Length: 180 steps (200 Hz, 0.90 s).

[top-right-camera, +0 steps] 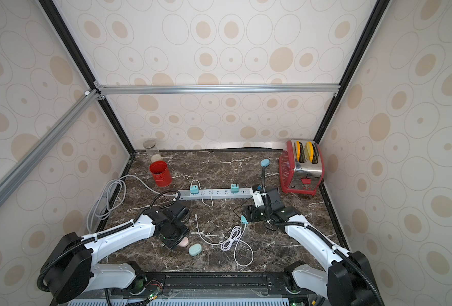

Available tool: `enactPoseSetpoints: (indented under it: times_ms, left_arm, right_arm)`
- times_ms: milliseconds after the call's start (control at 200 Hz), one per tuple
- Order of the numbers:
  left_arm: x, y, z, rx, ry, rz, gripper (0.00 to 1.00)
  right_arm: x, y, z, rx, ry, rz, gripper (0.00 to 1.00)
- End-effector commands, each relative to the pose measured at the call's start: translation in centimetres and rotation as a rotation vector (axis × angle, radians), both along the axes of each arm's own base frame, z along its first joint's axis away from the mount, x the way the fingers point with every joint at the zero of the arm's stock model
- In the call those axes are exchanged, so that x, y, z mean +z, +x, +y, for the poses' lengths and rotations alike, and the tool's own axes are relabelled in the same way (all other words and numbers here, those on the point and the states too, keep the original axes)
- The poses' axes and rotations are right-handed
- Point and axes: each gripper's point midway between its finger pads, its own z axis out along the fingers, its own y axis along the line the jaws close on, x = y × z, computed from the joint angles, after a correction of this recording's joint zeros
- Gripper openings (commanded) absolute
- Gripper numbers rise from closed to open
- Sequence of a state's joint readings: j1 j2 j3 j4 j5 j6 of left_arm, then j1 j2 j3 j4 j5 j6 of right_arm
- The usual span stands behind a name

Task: Charge the bluetooth headset
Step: Pick up the bluetooth headset from the center of the board.

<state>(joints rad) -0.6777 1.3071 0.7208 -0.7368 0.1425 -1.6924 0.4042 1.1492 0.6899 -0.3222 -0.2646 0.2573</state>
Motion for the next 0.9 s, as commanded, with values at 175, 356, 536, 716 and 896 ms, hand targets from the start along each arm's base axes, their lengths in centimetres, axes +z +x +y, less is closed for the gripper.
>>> enactPoseSetpoints:
  times_ms: [175, 356, 536, 716, 896]
  left_arm:
    - [-0.1, 0.1, 0.2, 0.018, 0.005, 0.028, 0.58]
    - [-0.7, 0.0, 0.5, 0.013, 0.011, 0.041, 0.57]
    - [-1.3, 0.1, 0.3, 0.008, -0.003, 0.033, 0.53]
    - [-1.6, 0.0, 0.3, -0.002, -0.007, 0.031, 0.49]
    - [-1.7, 0.0, 0.4, -0.012, -0.008, 0.022, 0.46]
  right_arm:
    - [-0.5, -0.3, -0.6, -0.019, 0.001, 0.017, 0.60]
    - [-0.4, -0.2, -0.6, -0.022, 0.004, 0.019, 0.59]
    - [-0.3, -0.2, -0.7, -0.027, 0.007, 0.016, 0.58]
    - [-0.2, -0.2, -0.8, -0.029, 0.011, 0.013, 0.57]
    - [-0.2, -0.2, -1.0, -0.037, 0.011, 0.011, 0.56]
